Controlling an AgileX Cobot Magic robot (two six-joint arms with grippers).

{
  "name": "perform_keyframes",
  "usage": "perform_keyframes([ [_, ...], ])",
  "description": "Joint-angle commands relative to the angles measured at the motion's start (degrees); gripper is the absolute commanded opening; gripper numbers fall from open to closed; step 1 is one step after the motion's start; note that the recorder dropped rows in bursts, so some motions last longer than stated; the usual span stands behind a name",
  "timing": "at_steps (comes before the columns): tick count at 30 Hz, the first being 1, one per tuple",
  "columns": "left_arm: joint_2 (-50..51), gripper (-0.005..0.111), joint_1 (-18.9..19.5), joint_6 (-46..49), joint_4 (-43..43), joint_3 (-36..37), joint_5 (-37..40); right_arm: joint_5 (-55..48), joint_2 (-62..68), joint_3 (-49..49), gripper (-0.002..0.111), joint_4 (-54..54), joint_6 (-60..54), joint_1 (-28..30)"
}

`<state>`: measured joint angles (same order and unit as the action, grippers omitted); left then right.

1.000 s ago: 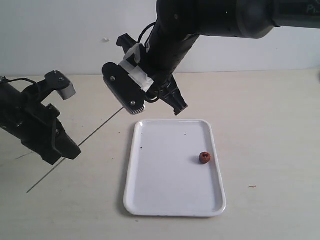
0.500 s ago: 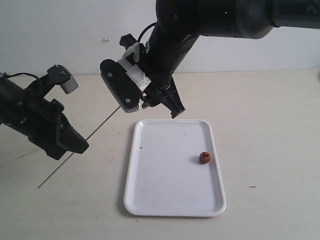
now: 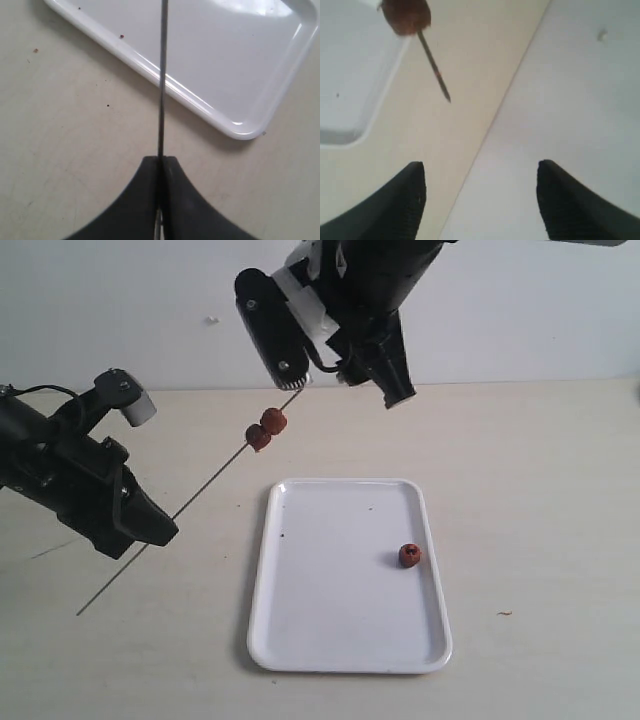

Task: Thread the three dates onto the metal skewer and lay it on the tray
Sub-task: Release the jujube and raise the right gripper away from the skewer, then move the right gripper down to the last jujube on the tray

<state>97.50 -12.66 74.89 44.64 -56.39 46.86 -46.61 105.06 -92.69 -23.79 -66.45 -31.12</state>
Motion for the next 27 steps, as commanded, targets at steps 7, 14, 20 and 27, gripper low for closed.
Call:
perform_keyframes([
  [7, -0.18, 0.0, 0.08, -3.57, -2.75, -0.44, 0.45, -10.05, -0.3, -0.28, 0.062, -0.16, 34.95, 6.91],
  [14, -0.18, 0.0, 0.08, -3.57, -3.4, -0.44, 0.45, -19.63, -0.2, -0.28, 0.062, 13.78, 38.06, 10.28],
  [20, -0.18, 0.0, 0.08, -3.57, -3.76, -0.44, 1.31, -23.36, 3.67, 2.74, 0.062, 17.65, 38.06, 10.28],
  [27, -0.18, 0.0, 0.08, -4.63, -3.76, -0.44, 0.91, -22.3, 9.91, 9.35, 0.056, 18.16, 36.53, 10.28],
])
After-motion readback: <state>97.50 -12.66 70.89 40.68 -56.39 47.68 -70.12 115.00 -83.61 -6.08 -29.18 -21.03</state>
